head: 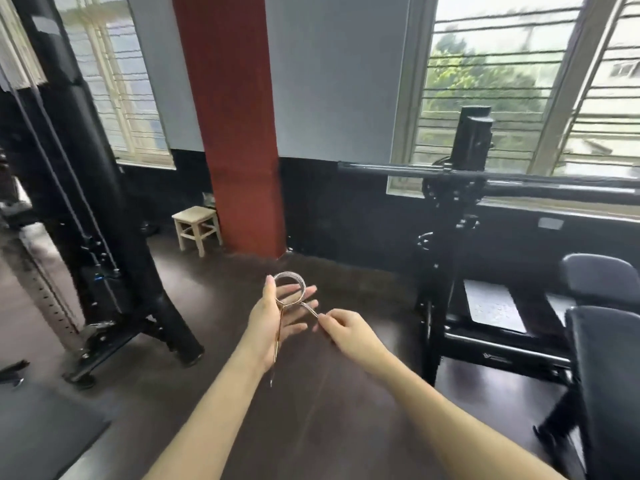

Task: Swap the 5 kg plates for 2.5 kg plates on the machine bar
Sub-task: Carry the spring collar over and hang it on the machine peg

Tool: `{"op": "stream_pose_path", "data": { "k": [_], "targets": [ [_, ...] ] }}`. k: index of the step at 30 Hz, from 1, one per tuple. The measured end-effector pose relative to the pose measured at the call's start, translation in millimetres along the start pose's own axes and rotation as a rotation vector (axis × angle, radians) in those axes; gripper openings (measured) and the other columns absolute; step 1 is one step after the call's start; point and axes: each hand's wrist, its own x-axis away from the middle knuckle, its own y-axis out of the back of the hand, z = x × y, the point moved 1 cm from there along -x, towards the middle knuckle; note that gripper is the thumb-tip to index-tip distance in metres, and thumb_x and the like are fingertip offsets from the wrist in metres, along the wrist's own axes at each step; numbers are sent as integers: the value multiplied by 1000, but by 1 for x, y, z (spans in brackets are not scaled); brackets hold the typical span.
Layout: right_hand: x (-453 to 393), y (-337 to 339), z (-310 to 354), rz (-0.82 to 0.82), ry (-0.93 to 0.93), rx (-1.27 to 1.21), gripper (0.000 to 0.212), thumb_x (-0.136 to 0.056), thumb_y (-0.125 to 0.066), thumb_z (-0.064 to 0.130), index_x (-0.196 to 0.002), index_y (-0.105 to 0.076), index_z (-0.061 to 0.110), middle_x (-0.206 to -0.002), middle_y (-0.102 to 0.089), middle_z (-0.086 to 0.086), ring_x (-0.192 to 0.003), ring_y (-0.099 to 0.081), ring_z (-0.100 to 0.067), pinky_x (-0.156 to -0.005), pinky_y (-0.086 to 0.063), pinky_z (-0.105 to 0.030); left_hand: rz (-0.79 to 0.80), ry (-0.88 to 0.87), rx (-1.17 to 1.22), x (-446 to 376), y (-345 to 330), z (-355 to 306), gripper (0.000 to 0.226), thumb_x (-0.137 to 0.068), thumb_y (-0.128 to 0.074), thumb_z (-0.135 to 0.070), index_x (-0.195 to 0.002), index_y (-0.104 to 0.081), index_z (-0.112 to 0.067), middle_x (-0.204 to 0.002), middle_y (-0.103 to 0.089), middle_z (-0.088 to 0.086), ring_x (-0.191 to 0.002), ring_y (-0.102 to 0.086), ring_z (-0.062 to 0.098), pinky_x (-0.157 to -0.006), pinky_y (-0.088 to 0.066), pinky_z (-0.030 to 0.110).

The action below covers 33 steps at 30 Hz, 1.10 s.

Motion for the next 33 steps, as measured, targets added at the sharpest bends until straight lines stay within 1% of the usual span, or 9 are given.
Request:
{"op": "stream_pose_path", "data": {
  "k": [3,10,15,20,23,25,28,30,33],
  "targets": [
    [-53,34,-10,-99,-21,-67,17,-97,-59,30,-87,-63,17,-55,-57,14,-53,-49,-1,-60,-41,-26,126,14,-86,-66,-37,-9,60,-107,-20,-53,-121,-60,-11,-108,-78,0,-99,-75,18,-47,-46,21],
    [-168,171,-35,-419,52,-26,19,-98,-62,26,-83,-56,16,-55,-61,5,-50,-52,-7,-55,-43,-25,335,-211,-248,-227,-169,-42,38,-108,-32,-40,-122,-61,-20,-102,-79,0,-88,-77,15,-49,-53,24],
    [-238,279,-24,-613,102,55,20,-98,-62,27,-80,-56,20,-54,-59,6,-51,-51,-6,-59,-44,-24,451,-351,-307,-318,-268,-74,29,-107,-38,-38,-126,-57,-26,-104,-75,-1,-83,-76,13,-66,-61,26],
    [-307,365,-8,-775,78,107,19,-99,-60,33,-85,-57,21,-60,-61,5,-52,-53,-5,-59,-45,-25,545,-430,-351,-399,-352,-116,41,-106,-43,-40,-143,-45,-23,-108,-72,-6,-81,-76,13,-79,-61,31],
    [-353,415,-3,-866,76,119,22,-99,-61,34,-92,-60,14,-60,-60,6,-53,-53,-6,-60,-45,-27,591,-483,-445,-447,-398,-134,43,-105,-48,-35,-143,-42,-18,-97,-73,-13,-76,-73,3,-69,-55,15],
    [-385,445,-3,-916,68,142,22,-99,-61,34,-93,-60,13,-64,-60,6,-56,-54,-8,-63,-45,-28,626,-562,-551,-480,-425,-143,47,-104,-50,-33,-147,-38,-21,-101,-73,-14,-77,-69,-3,-61,-48,7],
    [-431,489,-4,-965,36,125,21,-98,-63,34,-93,-60,13,-64,-62,4,-55,-53,-8,-61,-43,-27,677,-594,-573,-539,-463,-154,55,-102,-54,-28,-153,-33,-24,-106,-73,-10,-88,-71,7,-83,-58,29],
    [-464,522,-4,-984,-5,105,21,-96,-65,35,-91,-62,15,-66,-65,4,-53,-54,-8,-56,-43,-24,709,-608,-566,-581,-489,-164,56,-101,-55,-24,-153,-35,-24,-101,-73,-6,-86,-73,14,-82,-61,33],
    [-508,572,-4,-959,-81,114,18,-96,-65,26,-97,-66,8,-72,-69,-2,-48,-57,-3,-48,-45,-17,742,-609,-550,-637,-530,-182,41,-99,-59,-20,-140,-54,-20,-88,-73,2,-74,-73,20,-76,-63,37]
  ]
}}
